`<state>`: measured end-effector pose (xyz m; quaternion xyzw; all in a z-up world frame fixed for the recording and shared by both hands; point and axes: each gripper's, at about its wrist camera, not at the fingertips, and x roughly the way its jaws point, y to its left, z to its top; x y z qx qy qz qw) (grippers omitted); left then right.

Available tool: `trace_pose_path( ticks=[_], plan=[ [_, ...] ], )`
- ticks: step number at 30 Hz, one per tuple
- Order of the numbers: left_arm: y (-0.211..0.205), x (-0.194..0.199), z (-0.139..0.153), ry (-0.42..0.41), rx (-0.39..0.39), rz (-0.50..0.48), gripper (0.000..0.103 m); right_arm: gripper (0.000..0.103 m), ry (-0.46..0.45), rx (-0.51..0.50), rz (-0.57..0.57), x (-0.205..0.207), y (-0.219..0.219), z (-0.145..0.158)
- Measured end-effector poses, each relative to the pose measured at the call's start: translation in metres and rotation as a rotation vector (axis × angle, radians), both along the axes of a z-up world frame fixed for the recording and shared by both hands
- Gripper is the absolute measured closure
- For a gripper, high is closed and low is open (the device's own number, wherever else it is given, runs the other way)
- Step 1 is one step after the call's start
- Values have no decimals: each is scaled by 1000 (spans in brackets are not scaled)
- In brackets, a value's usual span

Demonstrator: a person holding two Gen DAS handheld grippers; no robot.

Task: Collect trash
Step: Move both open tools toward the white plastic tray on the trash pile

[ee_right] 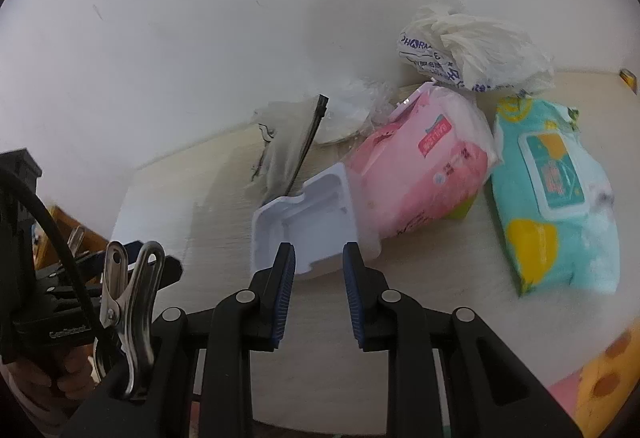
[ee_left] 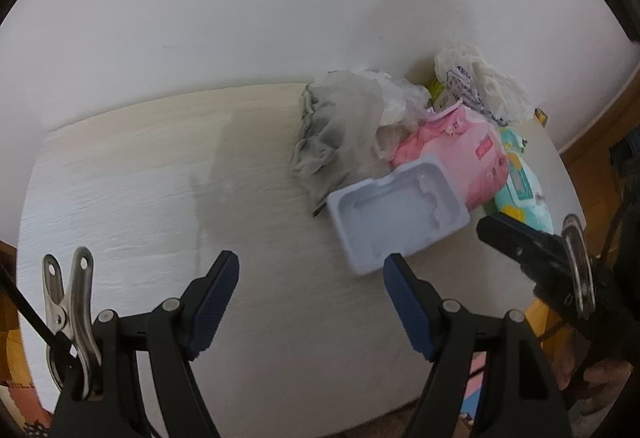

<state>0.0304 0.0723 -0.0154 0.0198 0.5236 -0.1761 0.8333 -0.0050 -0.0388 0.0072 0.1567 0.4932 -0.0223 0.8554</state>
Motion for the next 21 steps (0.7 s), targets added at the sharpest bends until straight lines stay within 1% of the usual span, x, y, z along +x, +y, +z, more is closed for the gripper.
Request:
trace_pose_path(
  ticks=[5,7,10,15,20,21],
  plan=[
    [-20,13,-15,-1,17,5,27,77,15,0,35,9,-12,-5],
    [-25,18,-22,7,21,13,32,77,19,-3,51,13,-13,-7],
    [-29,22,-32,20,21,24,35,77,22,-13,80,19,-14,-9],
    [-30,29,-46,40,23,45,36,77,34,-20,116,31,-15,-18],
    [-33,32,-55,43,19,44,37,77,53,-51,138,39,-13,-28],
    [-33,32,-57,43,23,43,39,77,59,-53,143,40,-12,-30]
  ],
)
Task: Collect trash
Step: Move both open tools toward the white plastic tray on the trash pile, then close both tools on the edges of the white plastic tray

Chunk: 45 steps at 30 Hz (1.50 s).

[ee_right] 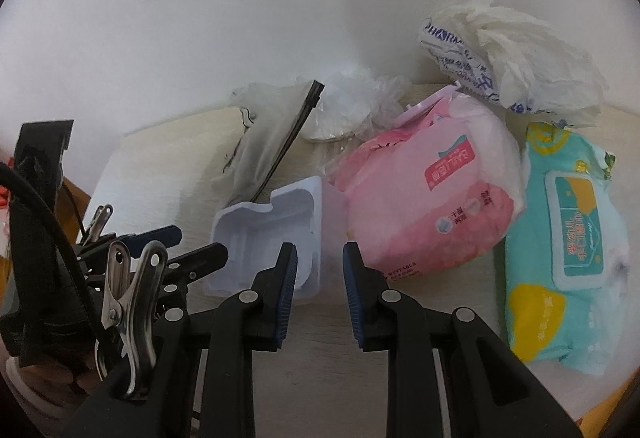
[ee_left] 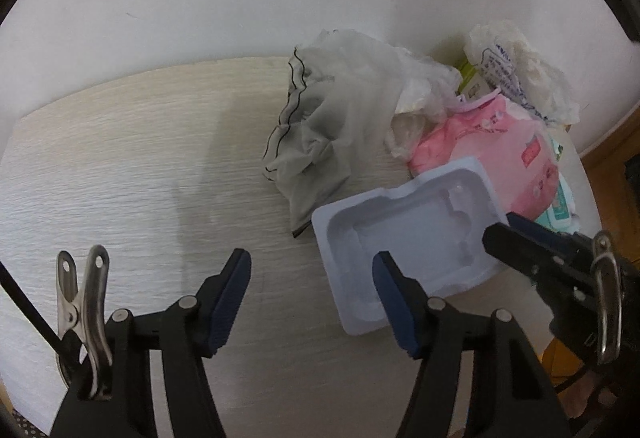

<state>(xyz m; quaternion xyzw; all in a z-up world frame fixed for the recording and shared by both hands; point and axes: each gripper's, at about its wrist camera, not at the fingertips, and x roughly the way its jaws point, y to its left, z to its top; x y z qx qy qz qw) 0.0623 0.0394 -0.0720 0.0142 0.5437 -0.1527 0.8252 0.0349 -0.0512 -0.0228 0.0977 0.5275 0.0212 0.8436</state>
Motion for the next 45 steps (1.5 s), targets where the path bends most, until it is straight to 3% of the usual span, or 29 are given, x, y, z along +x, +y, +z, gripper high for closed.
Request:
trace_pose_path(
  ticks=[7,16,22,27,33,45],
  plan=[
    [1,-2,-7,28,-6,-20,58,80,30,30,21,6,6,-14],
    [16,-18,-2,17,53,-41,58,80,59,79,71,10,30,-28],
    [28,-19,-6,38,23,-15,58,80,69,67,63,10,39,-36],
    [21,-23,-6,37,20,-44,57,80,33,26,25,3,34,-26],
    [23,-24,-6,49,39,-67,57,79,56,18,-22,-5,19,-29],
    [16,-25,-18,19,101,-94,55,80,97,21,2,-1,25,-61]
  ],
)
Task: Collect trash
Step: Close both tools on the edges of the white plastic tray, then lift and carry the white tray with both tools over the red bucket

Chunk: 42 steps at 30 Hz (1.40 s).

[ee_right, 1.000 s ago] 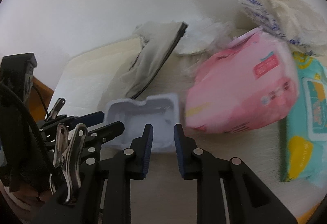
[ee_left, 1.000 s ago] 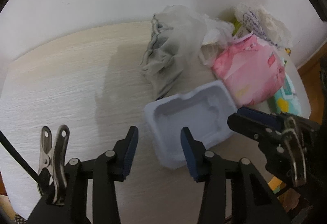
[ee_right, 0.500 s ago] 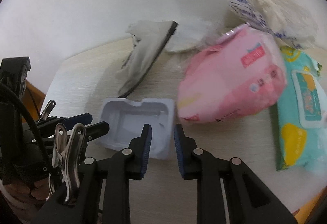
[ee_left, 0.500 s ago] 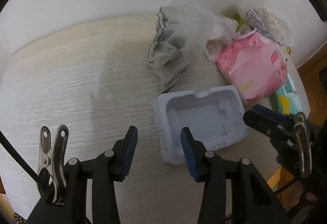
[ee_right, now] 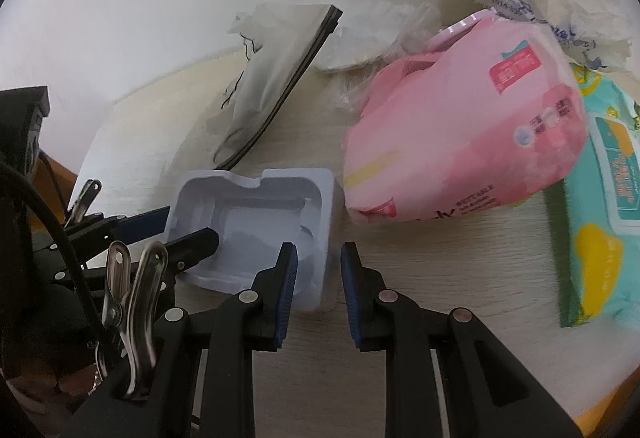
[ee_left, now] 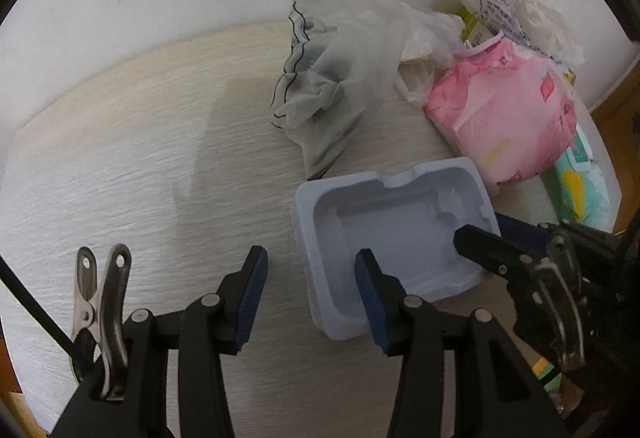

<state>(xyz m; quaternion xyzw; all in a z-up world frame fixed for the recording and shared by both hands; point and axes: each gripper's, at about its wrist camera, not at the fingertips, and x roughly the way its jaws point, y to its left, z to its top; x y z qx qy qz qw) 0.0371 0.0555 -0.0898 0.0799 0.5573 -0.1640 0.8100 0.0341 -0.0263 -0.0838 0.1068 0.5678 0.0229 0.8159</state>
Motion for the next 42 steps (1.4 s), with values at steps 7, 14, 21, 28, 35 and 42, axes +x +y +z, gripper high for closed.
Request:
trace_pose_path(
  ticks=[7,14,21,28,35,42],
  plan=[
    [-9,-8,-2,-36,51,-20,55,79,2,8,9,6,3,-14],
    [-12,-13,-1,-52,46,4,59,79,-20,26,16,-2,-2,-14],
    [-17,-22,0,-51,40,35,73,83,-33,48,52,-3,-3,-13],
    [-1,-34,4,-24,24,105,77,85,-22,80,96,-3,-6,-12],
    [41,-52,20,-44,16,175,77,85,-44,85,172,-3,5,-5],
    [71,-70,36,-53,-3,247,77,85,-64,92,235,0,23,2]
  ],
)
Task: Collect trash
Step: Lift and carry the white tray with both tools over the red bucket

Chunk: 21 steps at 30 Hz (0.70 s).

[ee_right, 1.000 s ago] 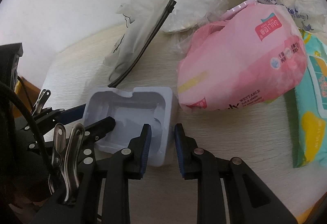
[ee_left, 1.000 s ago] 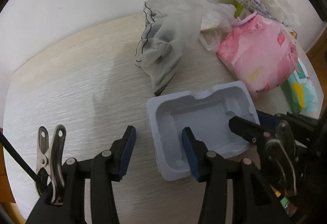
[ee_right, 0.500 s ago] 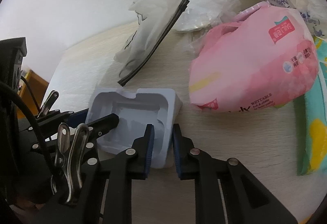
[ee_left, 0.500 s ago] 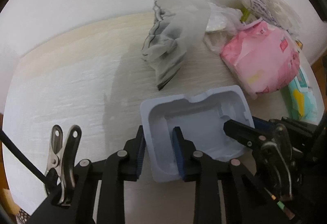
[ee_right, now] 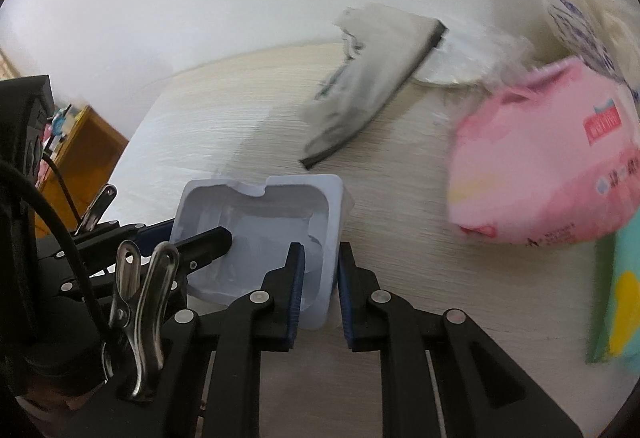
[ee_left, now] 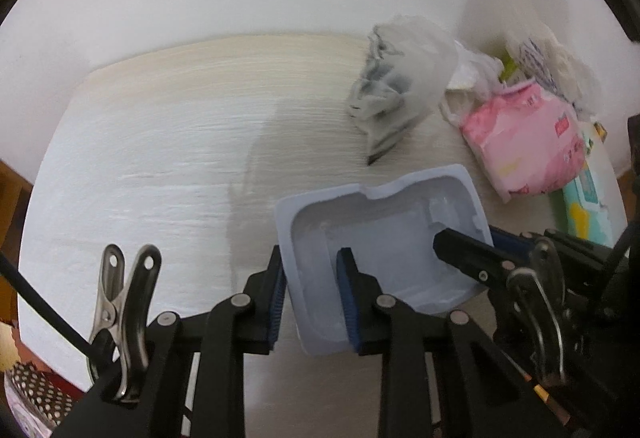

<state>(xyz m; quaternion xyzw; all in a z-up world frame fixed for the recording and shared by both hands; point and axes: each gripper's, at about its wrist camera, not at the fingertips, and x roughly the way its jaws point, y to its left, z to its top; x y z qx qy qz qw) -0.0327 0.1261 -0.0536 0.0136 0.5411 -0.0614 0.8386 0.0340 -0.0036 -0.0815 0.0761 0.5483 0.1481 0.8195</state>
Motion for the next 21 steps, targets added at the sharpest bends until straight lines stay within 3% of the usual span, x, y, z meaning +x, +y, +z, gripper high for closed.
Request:
trace_pose_path(
  ticks=[21],
  plan=[
    [101,-23,31,-59,-17,104,77,85,-71,-5,108,-10,95,28]
  ],
)
